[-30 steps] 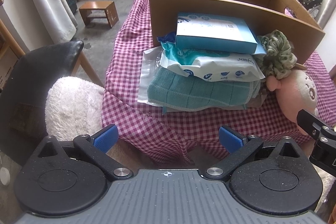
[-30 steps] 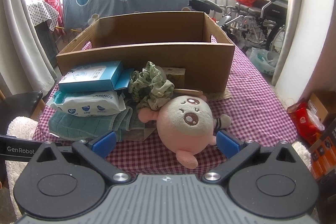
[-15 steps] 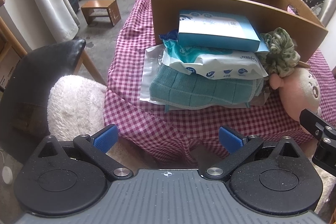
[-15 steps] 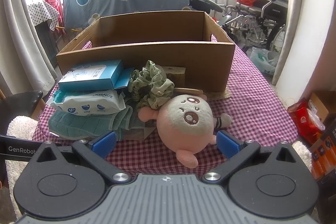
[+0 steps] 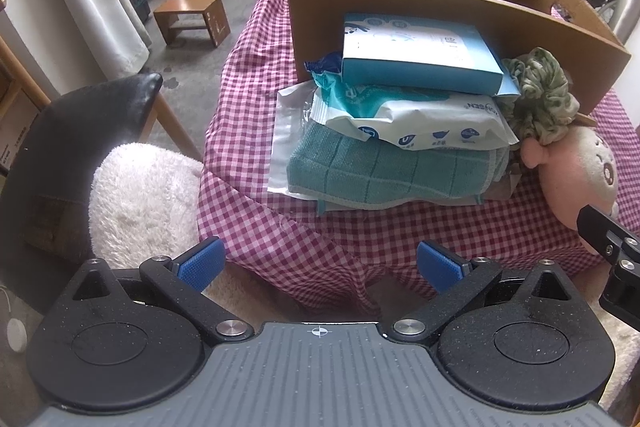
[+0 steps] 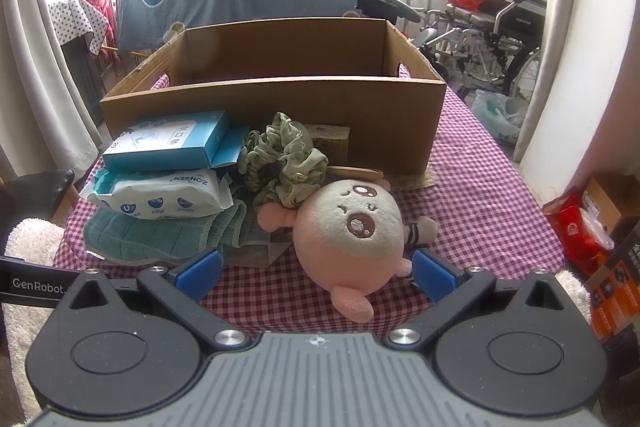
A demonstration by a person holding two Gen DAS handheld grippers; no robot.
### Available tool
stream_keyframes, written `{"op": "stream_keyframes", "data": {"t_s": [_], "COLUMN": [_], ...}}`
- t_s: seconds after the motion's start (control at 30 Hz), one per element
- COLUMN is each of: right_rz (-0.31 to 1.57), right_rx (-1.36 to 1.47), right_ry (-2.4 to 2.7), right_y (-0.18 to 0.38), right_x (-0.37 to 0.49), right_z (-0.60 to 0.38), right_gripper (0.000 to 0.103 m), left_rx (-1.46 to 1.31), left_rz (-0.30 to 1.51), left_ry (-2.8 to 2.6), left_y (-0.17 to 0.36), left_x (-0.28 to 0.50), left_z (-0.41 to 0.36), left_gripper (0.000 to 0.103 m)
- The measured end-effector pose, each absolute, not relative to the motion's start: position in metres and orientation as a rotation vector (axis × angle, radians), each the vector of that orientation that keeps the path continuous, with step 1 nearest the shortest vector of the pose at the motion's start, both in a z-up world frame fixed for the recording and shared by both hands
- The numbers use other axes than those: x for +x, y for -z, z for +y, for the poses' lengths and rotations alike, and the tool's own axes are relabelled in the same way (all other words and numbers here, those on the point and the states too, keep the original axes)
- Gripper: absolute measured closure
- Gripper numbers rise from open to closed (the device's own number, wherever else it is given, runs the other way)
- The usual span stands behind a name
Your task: Organize soft objects
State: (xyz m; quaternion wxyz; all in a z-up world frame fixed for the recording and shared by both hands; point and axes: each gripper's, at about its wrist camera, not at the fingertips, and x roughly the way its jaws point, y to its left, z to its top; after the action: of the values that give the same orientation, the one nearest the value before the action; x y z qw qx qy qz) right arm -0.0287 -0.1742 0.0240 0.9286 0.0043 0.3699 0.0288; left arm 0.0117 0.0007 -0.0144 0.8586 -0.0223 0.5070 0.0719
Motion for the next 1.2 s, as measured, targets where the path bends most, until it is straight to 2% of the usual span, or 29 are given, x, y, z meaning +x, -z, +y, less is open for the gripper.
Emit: {"op": "stream_keyframes", "data": {"t_s": [0.4, 0.63, 0.77, 1.0, 1.13, 1.2], "right_rz": [0.768, 0.727, 0.675, 0.502, 0.521, 0.558], "right_rx": [-0.021, -0.012, 0.004, 0.127, 0.231, 0.255], "right_ry": [-0.048, -0.033, -0.061, -0.272, -0.43, -0.478], "right_y": [-0.021, -0.028, -0.037, -0.074, -0.084, -0.083], "right_x": [-0.012, -0.003, 0.001, 0.01, 0.032, 0.046], "right_z": [-0.169, -0.175, -0.181, -0.188, -0.18, -0.17], "right_gripper": [0.0, 0.0, 0.0, 0.0, 0.001, 0.008], "left_rx": [-0.056, -0.047, -0.03, -0.054, -0.06, -0.054], "left_rz": [1.104, 1.069, 1.002, 0.776, 0.726, 0.728], "left_ry": [-0.15, -0.122, -0.074, 0.076, 0.142, 0.162], "left_y": [0.026, 0.019, 0.006, -0.02, -0.019, -0.014], "left_x": [0.029, 0.034, 0.032, 0.032, 0.046, 0.055], "left_z": [0.009, 0.014, 0.02, 0.035, 0.035, 0.033], "left_gripper": [0.0, 0.001, 0.001, 0.001, 0.002, 0.003]}}
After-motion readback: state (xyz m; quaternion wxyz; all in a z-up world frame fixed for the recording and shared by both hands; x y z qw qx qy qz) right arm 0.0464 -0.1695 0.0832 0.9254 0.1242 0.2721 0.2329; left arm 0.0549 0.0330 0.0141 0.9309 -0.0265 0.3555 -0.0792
